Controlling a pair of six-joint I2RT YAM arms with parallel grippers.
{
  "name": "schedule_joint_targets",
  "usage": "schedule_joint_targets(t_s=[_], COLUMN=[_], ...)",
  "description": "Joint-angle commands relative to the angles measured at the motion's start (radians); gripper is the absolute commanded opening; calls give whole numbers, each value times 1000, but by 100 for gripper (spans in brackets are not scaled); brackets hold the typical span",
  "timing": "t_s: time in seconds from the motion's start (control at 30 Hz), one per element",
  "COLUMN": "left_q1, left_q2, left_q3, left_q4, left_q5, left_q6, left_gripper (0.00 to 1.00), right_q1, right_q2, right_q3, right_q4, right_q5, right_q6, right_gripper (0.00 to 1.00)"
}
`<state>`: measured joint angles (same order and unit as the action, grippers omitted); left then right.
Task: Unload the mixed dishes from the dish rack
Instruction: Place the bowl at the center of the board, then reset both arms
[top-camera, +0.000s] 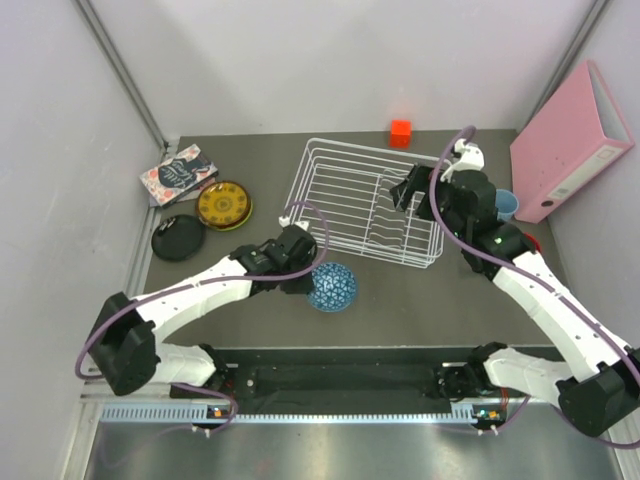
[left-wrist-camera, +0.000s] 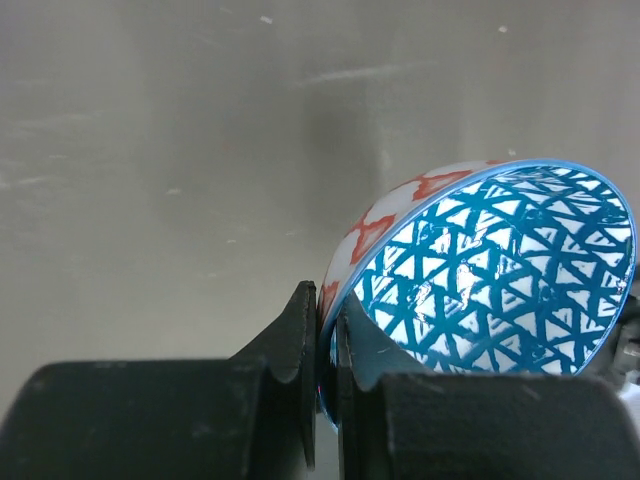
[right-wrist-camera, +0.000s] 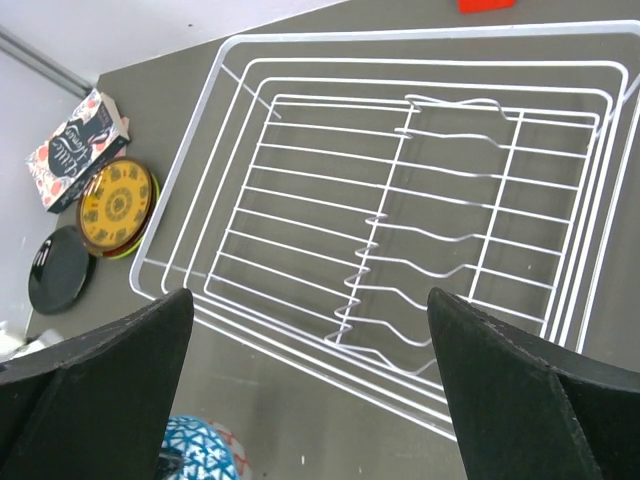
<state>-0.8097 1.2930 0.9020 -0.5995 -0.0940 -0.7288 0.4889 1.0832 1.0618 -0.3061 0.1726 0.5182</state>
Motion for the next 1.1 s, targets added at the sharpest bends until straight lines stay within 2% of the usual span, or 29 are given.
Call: schedule_joint_targets(t_s=[0.0, 0.2, 0.3, 0.5, 0.53, 0.57, 0.63, 0.67, 0.73, 0.77, 0.87, 0.97, 1.07], left_q1=[10, 9, 9, 10, 9, 9, 9, 9, 9, 9, 9, 9, 9], left_q2=[43, 112, 152, 172, 172, 170, 161, 154, 115, 100, 42, -23, -127], left_q3=[-20, -84, -97, -107, -106, -104, -100, -100, -109, -109, -100, -49, 14], left_q4=[161, 276, 282, 282, 276, 273, 261, 242, 228, 215, 155, 54, -15], left_q5=[164, 129, 70, 37, 39, 52, 57, 48, 36, 30, -1, -35, -111], left_q6=[-84, -83, -72, -55, -44, -35, -15, -14, -12, -14, -14, -9, 3], left_gripper=[0, 0, 0, 0, 3, 11, 33, 49, 59, 68, 78, 81, 91], right_q1=[14, 30, 37, 46, 48, 48, 50, 50, 48, 50, 51, 54, 57], right_q2=[-46, -85, -88, -91, -91, -88, -85, -80, -77, -74, -72, -80, -97], right_q3=[-38, -111, -126, -144, -146, -151, -152, -154, -152, -152, -151, -149, -151], right_q4=[94, 130, 131, 127, 127, 128, 125, 125, 124, 125, 127, 128, 130], right_q5=[-28, -33, -38, -35, -36, -36, -33, -33, -36, -38, -38, -38, -30], right_q6=[16, 25, 28, 28, 28, 29, 29, 28, 32, 34, 36, 39, 37], right_gripper=[100, 100, 100, 100, 100, 100, 100, 99, 100, 100, 100, 100, 100])
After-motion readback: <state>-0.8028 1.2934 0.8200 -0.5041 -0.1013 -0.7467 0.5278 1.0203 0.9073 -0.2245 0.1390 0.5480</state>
